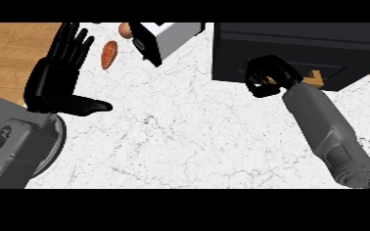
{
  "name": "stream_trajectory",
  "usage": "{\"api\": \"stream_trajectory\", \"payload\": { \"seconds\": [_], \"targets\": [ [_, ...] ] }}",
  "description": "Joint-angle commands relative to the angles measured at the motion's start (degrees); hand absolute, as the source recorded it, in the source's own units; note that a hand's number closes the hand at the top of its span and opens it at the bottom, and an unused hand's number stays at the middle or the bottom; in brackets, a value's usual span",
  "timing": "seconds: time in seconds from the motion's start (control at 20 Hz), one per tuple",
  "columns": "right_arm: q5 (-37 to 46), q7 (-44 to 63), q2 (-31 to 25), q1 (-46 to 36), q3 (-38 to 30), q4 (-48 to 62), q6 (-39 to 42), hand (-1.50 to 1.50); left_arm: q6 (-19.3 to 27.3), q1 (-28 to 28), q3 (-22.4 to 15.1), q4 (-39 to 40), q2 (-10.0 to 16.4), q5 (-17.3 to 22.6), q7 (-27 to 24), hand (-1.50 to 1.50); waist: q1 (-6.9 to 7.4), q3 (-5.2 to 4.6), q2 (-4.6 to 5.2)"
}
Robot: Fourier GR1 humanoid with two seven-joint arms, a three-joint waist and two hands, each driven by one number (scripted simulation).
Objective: Pick up the cup, place it into the drawer and close the drawer
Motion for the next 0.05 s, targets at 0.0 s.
{"api": "stream_trajectory", "payload": {
  "seconds": [0.0],
  "targets": [
    [-0.76,8.3,-4.77,-7.01,-3.6,2.96,-2.9,1.5,-0.05,-0.4,-1.25,-0.09,-1.29,-0.56,0.29,-1.5,1.38,0.5,2.24]
  ]
}}
